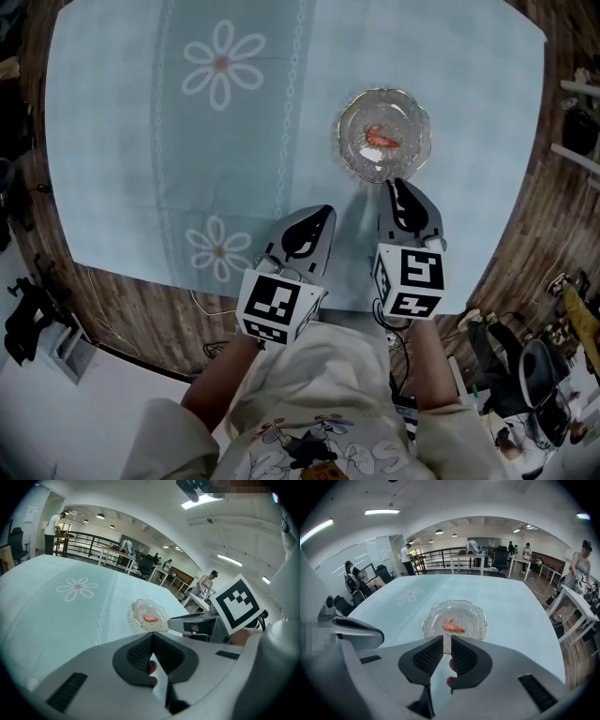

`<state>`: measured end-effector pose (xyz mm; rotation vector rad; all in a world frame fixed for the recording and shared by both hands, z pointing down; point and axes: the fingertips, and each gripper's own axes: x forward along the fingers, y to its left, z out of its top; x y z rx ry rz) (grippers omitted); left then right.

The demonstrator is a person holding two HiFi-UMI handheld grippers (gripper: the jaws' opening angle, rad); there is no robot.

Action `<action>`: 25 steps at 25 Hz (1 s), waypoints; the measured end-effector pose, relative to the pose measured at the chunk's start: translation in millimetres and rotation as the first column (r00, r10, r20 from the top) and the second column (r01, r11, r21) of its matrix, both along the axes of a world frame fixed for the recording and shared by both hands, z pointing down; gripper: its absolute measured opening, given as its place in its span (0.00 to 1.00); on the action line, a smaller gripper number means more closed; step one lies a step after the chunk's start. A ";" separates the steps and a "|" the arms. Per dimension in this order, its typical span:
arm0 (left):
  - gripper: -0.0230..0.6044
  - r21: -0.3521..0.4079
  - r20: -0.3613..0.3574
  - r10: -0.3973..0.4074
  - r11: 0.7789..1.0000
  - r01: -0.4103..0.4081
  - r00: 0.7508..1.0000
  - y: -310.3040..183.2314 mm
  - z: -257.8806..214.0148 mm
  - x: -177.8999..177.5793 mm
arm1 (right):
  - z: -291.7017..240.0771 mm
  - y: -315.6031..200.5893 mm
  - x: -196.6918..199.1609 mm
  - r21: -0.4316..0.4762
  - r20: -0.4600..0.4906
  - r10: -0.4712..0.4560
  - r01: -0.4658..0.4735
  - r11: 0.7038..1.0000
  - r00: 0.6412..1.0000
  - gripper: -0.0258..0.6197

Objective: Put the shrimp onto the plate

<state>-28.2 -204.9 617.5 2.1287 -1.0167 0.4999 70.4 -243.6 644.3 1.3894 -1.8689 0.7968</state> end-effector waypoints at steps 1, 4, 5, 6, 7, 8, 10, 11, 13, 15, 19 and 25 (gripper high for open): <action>0.05 0.009 0.002 0.002 1.000 -0.002 1.000 0.9 -3.5 -0.5 | -6.2 0.7 -1.1 0.019 0.008 -0.001 0.001 1.000 1.000 0.14; 0.05 0.035 0.004 0.005 0.999 -0.005 1.000 4.9 -16.7 0.9 | -26.8 3.6 -2.4 0.065 0.042 0.000 -0.003 0.998 0.999 0.14; 0.05 0.042 0.004 0.004 0.999 -0.004 1.000 5.9 -21.4 2.5 | -33.6 4.5 -1.2 0.077 0.053 0.001 -0.006 0.997 0.999 0.14; 0.05 0.051 0.004 0.000 0.999 0.000 1.000 6.6 -26.0 4.4 | -39.9 5.6 0.7 0.090 0.064 0.003 -0.008 0.996 0.998 0.13; 0.05 0.060 0.005 -0.004 0.998 0.004 1.000 7.5 -30.4 6.2 | -45.9 7.1 2.8 0.103 0.073 0.003 -0.011 0.995 0.997 0.13; 0.05 0.068 0.006 -0.010 0.998 0.009 1.000 8.6 -34.7 7.5 | -51.8 9.4 4.5 0.115 0.081 0.003 -0.012 0.993 0.997 0.12; 0.05 0.081 0.001 -0.022 0.996 0.022 1.000 12.5 -44.4 7.6 | -63.5 16.5 5.0 0.136 0.094 -0.001 -0.012 0.991 0.996 0.11; 0.05 0.089 -0.001 -0.027 0.996 0.027 1.000 15.0 -50.2 6.6 | -69.7 20.8 4.0 0.147 0.099 -0.004 -0.011 0.989 0.995 0.11; 0.05 0.110 -0.003 -0.035 0.993 0.035 0.999 20.9 -62.1 5.1 | -82.5 29.6 1.4 0.172 0.104 -0.015 -0.003 0.985 0.994 0.10; 0.05 0.129 -0.005 -0.038 0.991 0.038 0.999 27.9 -73.1 6.7 | -94.6 38.4 0.7 0.195 0.105 -0.029 0.008 0.981 0.994 0.10; 0.05 0.171 -0.004 -0.051 0.984 0.050 0.999 40.5 -96.9 10.7 | -117.5 56.7 0.4 0.229 0.123 -0.059 0.029 0.973 0.991 0.09; 0.05 0.231 -0.012 -0.069 0.970 0.069 0.998 64.7 -134.3 14.5 | -147.3 90.4 6.5 0.273 0.138 -0.068 0.028 0.962 0.988 0.08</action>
